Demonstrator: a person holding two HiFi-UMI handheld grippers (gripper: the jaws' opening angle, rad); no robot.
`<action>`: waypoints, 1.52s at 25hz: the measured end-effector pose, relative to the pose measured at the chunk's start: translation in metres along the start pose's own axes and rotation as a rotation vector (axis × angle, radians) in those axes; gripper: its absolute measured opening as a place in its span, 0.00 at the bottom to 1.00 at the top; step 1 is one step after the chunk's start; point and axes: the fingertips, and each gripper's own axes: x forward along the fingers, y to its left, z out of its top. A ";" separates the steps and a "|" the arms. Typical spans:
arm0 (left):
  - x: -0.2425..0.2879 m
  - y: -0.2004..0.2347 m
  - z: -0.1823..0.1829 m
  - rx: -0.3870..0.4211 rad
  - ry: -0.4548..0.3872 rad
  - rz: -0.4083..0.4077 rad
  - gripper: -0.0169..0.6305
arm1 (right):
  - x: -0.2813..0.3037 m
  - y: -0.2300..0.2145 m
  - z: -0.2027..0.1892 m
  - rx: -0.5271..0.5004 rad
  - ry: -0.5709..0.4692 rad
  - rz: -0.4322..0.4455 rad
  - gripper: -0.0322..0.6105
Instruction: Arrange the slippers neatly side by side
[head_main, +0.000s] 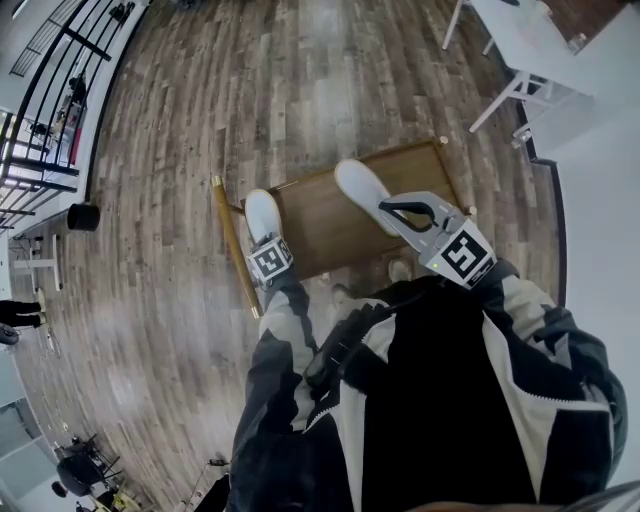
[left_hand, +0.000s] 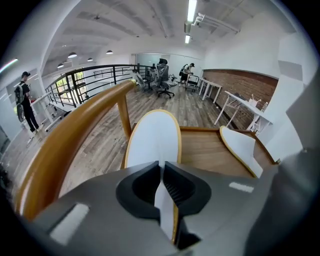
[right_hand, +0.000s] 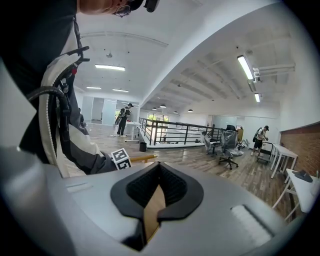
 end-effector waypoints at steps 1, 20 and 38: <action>0.003 -0.001 -0.002 0.009 0.013 -0.006 0.07 | 0.000 0.000 0.000 -0.001 0.003 -0.002 0.06; 0.024 0.001 -0.003 0.025 0.062 -0.031 0.08 | 0.015 0.009 -0.003 -0.020 0.050 0.002 0.06; 0.031 -0.021 0.004 -0.017 0.065 -0.070 0.09 | 0.013 0.001 -0.005 -0.046 0.059 0.001 0.06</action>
